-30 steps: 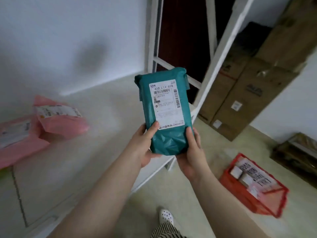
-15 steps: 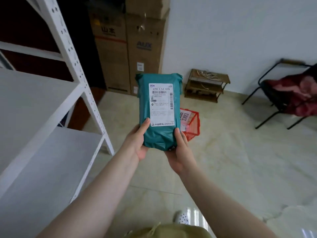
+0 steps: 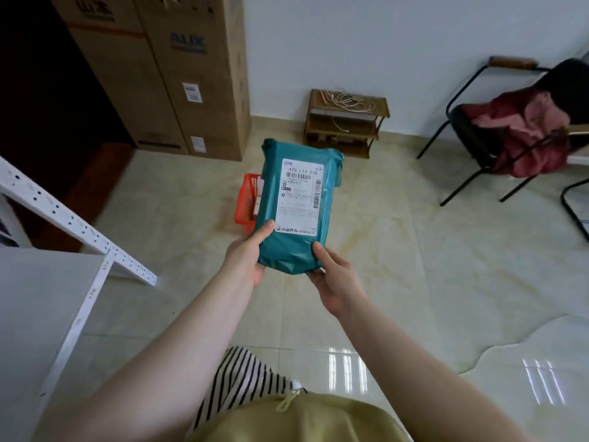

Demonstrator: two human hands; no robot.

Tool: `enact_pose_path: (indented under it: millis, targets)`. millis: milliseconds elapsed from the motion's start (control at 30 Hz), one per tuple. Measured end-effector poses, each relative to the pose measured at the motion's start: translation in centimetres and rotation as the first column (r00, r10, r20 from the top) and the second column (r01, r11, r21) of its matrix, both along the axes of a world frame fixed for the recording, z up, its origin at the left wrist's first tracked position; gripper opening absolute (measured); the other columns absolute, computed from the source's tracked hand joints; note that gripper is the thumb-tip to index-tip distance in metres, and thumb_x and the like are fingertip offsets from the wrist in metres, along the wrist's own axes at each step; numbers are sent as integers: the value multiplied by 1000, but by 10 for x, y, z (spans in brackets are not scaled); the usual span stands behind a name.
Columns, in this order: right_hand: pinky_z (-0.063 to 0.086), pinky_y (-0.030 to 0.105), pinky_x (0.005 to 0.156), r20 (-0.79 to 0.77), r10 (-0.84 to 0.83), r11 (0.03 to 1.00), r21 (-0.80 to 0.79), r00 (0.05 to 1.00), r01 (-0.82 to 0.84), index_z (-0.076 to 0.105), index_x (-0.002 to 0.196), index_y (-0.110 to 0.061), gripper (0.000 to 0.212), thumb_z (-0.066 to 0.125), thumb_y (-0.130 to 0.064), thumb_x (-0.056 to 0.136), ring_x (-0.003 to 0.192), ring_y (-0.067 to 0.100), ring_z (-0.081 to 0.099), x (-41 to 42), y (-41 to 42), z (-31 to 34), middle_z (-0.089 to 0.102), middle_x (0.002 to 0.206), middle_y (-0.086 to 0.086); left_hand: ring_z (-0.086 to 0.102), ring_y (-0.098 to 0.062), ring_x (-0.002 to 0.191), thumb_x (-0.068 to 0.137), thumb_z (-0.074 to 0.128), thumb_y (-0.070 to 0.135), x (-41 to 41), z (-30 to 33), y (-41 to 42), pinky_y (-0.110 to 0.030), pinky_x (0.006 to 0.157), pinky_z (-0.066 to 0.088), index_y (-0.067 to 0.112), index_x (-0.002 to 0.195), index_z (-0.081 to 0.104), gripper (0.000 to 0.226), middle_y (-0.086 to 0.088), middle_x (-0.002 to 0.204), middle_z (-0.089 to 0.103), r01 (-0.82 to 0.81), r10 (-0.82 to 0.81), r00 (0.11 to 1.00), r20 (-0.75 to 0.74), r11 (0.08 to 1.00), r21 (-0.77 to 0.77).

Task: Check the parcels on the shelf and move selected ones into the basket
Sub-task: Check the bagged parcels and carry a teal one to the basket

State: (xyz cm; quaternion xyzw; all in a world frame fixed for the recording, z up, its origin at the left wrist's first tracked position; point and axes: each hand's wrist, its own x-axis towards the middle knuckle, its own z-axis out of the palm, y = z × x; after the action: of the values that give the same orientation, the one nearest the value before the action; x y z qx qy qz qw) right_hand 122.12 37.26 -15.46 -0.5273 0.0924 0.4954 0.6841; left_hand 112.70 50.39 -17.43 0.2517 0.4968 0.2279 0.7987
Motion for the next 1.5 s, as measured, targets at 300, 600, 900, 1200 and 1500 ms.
enact_pose_path:
  millis: [300, 600, 900, 1200, 1500]
  targets:
    - [62, 26, 74, -51, -16, 999, -46, 999, 14, 62, 120, 4, 29, 62, -11, 95, 90, 20, 71, 98, 75, -36, 72, 104, 11, 70, -23, 98, 83, 72, 18, 97, -31, 81, -34, 78, 56, 13, 119, 64, 37, -8, 111, 72, 112, -110, 993, 39, 993, -41]
    - [62, 29, 74, -95, -129, 986, -115, 987, 118, 62, 119, 5, 30, 62, -13, 95, 87, 21, 71, 238, 205, -64, 71, 103, 12, 69, -28, 99, 80, 77, 25, 246, -58, 219, -41, 81, 57, 12, 114, 67, 38, -11, 109, 72, 254, -268, 954, -135, 961, -111]
    - [62, 32, 67, -103, -237, 912, -366, 966, 184, 53, 136, -6, 50, 70, -9, 90, 98, 29, 69, 318, 292, -160, 62, 129, 19, 69, -23, 96, 70, 84, 32, 329, -154, 292, -32, 69, 57, 19, 116, 65, 51, -5, 113, 70, 180, -236, 907, -349, 966, -187]
    - [56, 44, 92, -163, -81, 827, -562, 983, -25, 60, 126, -5, 37, 68, -9, 91, 99, 30, 67, 357, 340, -336, 68, 107, 11, 66, -31, 101, 63, 85, 43, 342, -336, 320, -46, 95, 52, 21, 79, 66, 33, -9, 109, 69, 140, -253, 773, -582, 962, -233]
    - [59, 46, 85, -71, 93, 679, -725, 993, -115, 67, 122, -14, 35, 67, -29, 91, 91, 30, 71, 368, 376, -557, 74, 106, 9, 68, -33, 93, 83, 70, 43, 375, -529, 339, -45, 89, 55, 14, 80, 69, 30, -12, 102, 72, 197, -278, 688, -670, 961, -196]
